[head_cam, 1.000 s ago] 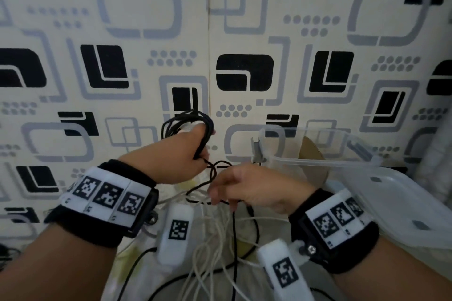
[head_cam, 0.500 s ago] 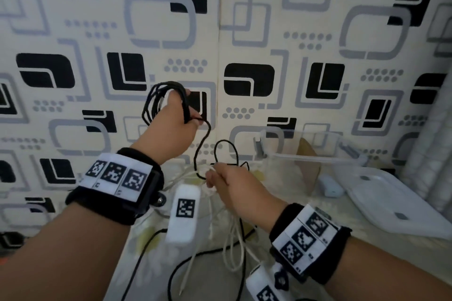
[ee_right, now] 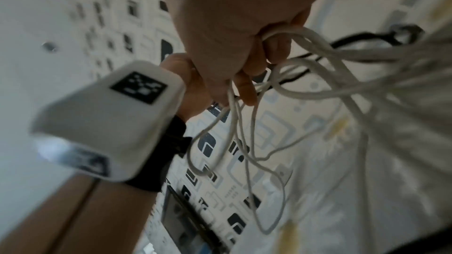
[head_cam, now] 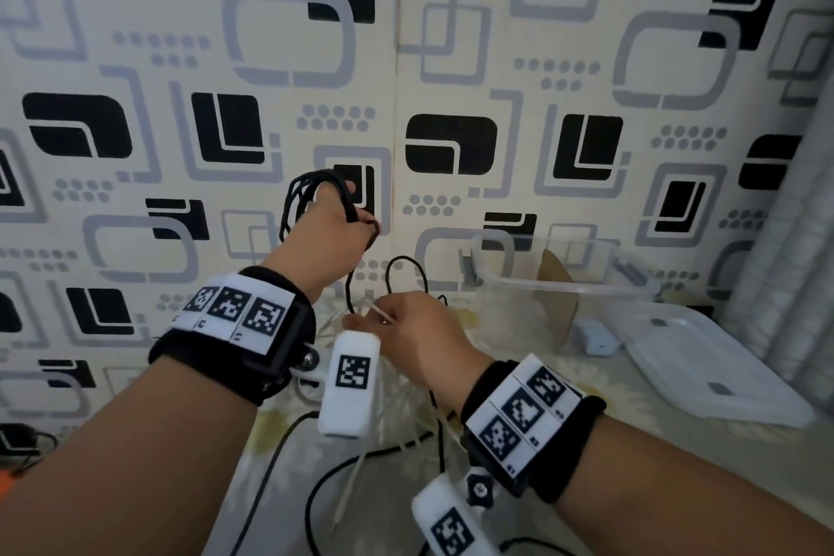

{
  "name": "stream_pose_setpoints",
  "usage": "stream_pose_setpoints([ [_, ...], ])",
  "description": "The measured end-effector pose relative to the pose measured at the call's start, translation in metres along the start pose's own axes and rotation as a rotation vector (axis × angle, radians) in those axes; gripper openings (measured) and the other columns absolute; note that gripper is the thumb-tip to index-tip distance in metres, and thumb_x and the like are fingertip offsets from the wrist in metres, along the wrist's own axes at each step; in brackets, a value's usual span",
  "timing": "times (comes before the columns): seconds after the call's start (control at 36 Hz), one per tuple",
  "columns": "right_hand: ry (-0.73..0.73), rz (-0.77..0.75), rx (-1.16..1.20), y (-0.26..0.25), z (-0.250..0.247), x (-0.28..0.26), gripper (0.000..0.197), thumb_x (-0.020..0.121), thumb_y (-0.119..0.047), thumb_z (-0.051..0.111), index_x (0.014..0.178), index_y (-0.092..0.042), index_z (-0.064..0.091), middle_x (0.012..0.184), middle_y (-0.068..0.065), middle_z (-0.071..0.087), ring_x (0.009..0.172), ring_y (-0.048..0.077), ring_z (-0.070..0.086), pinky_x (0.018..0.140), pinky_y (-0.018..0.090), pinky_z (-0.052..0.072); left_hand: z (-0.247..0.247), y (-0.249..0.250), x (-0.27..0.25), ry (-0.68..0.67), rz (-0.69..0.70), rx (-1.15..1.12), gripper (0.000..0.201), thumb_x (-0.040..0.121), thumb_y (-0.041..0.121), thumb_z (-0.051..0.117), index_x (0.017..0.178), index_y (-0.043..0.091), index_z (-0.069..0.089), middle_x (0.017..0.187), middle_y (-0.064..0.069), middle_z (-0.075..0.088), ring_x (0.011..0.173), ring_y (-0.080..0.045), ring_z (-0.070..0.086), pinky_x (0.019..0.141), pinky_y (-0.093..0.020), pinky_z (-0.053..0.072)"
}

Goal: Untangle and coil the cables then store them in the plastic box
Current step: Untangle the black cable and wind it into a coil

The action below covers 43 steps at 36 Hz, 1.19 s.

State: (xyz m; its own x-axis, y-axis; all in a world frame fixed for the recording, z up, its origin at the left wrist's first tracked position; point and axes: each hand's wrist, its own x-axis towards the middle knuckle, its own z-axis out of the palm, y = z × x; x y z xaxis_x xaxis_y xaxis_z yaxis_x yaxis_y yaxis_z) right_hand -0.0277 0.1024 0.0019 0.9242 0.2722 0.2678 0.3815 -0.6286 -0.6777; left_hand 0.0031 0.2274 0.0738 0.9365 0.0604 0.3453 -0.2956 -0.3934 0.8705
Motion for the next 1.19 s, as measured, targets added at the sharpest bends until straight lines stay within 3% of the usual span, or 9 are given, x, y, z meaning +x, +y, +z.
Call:
stream_pose_setpoints([
  [0.22, 0.111, -0.064, -0.551, 0.025, -0.019, 0.003, 0.015, 0.084, -0.041, 0.057, 0.083, -0.027, 0.057, 0.072, -0.007, 0.062, 0.076, 0.015, 0.057, 0.09, 0.037, 0.024, -0.01, 0.003, -0.004, 0.039, 0.053, 0.081, 0.05, 0.094, 0.013, 0.059, 0.137, 0.014, 0.034, 0.091, 0.005, 0.062, 0.073, -0.01, 0.055, 0.059, -0.024, 0.04],
  [0.31, 0.063, 0.003, -0.541, 0.035, -0.022, 0.003, 0.015, 0.082, -0.039, 0.059, 0.084, -0.027, 0.049, 0.074, -0.007, 0.06, 0.078, 0.02, 0.056, 0.089, 0.037, 0.028, -0.013, 0.006, -0.005, 0.054, 0.02, 0.058, 0.049, 0.092, 0.013, 0.061, 0.135, 0.014, 0.037, 0.089, 0.0, 0.06, 0.069, -0.013, 0.053, 0.06, -0.025, 0.04],
  [0.39, 0.025, 0.051, -0.524, 0.04, -0.026, 0.002, 0.021, 0.084, -0.038, 0.058, 0.091, -0.026, 0.042, 0.079, -0.005, 0.054, 0.078, 0.023, 0.052, 0.073, 0.035, 0.038, -0.016, 0.008, -0.005, 0.027, -0.041, 0.055, 0.038, 0.088, 0.007, 0.059, 0.122, 0.017, 0.046, 0.093, -0.012, 0.066, 0.069, -0.017, 0.052, 0.062, -0.029, 0.041],
  [0.5, -0.035, 0.134, -0.491, 0.044, -0.035, 0.0, 0.036, 0.085, -0.033, 0.059, 0.113, -0.026, 0.039, 0.095, -0.002, 0.057, 0.082, 0.023, 0.051, 0.066, 0.031, 0.038, -0.019, 0.011, -0.009, 0.031, -0.066, -0.085, 0.021, 0.088, 0.005, 0.046, 0.106, 0.012, 0.056, 0.065, -0.002, 0.053, 0.056, -0.013, 0.04, 0.054, -0.023, 0.032],
  [0.58, -0.108, 0.169, -0.45, 0.046, -0.041, -0.002, 0.049, 0.084, -0.026, 0.06, 0.123, -0.031, 0.03, 0.087, -0.003, 0.057, 0.079, 0.023, 0.057, 0.063, 0.032, 0.041, -0.022, 0.013, -0.01, 0.035, -0.098, -0.306, 0.013, 0.093, 0.01, 0.045, 0.104, 0.011, 0.053, 0.06, 0.003, 0.035, 0.05, -0.01, 0.028, 0.053, -0.022, 0.022],
  [0.69, -0.176, 0.221, -0.37, 0.047, -0.049, -0.003, 0.062, 0.083, -0.025, 0.063, 0.133, -0.033, 0.028, 0.087, -0.005, 0.057, 0.081, 0.019, 0.06, 0.073, 0.034, 0.049, -0.027, 0.018, -0.008, 0.083, -0.204, -0.575, 0.016, 0.09, 0.008, 0.043, 0.101, 0.01, 0.054, 0.053, 0.006, 0.033, 0.044, -0.009, 0.026, 0.048, -0.02, 0.022],
  [0.83, -0.229, 0.306, -0.219, 0.052, -0.061, -0.007, 0.069, 0.083, -0.03, 0.069, 0.14, -0.025, 0.03, 0.121, 0.004, 0.057, 0.096, 0.018, 0.06, 0.083, 0.03, 0.046, -0.037, 0.029, -0.006, 0.116, -0.302, -0.86, 0.018, 0.086, 0.007, 0.037, 0.09, 0.013, 0.053, 0.053, 0.007, 0.031, 0.042, -0.009, 0.024, 0.054, -0.022, 0.022],
  [1.08, -0.314, 0.332, -0.291, 0.052, -0.066, -0.011, 0.059, 0.09, -0.033, 0.061, 0.139, -0.019, 0.031, 0.098, 0.002, 0.053, 0.066, 0.009, 0.047, 0.054, 0.023, 0.036, -0.047, 0.03, -0.005, 0.297, -0.239, -1.174, 0.024, 0.087, 0.008, 0.04, 0.068, 0.02, 0.031, 0.054, 0.009, 0.033, 0.043, -0.01, 0.028, 0.057, -0.023, 0.031],
  [1.19, -0.351, 0.333, -0.328, 0.049, -0.064, -0.013, 0.065, 0.09, -0.042, 0.061, 0.143, -0.02, 0.031, 0.129, 0.007, 0.053, 0.097, 0.02, 0.058, 0.075, 0.027, 0.046, -0.039, 0.033, -0.008, 0.23, -0.167, -1.119, 0.021, 0.092, 0.011, 0.043, 0.074, 0.02, 0.038, 0.054, 0.008, 0.035, 0.044, -0.01, 0.031, 0.057, -0.023, 0.031],
])
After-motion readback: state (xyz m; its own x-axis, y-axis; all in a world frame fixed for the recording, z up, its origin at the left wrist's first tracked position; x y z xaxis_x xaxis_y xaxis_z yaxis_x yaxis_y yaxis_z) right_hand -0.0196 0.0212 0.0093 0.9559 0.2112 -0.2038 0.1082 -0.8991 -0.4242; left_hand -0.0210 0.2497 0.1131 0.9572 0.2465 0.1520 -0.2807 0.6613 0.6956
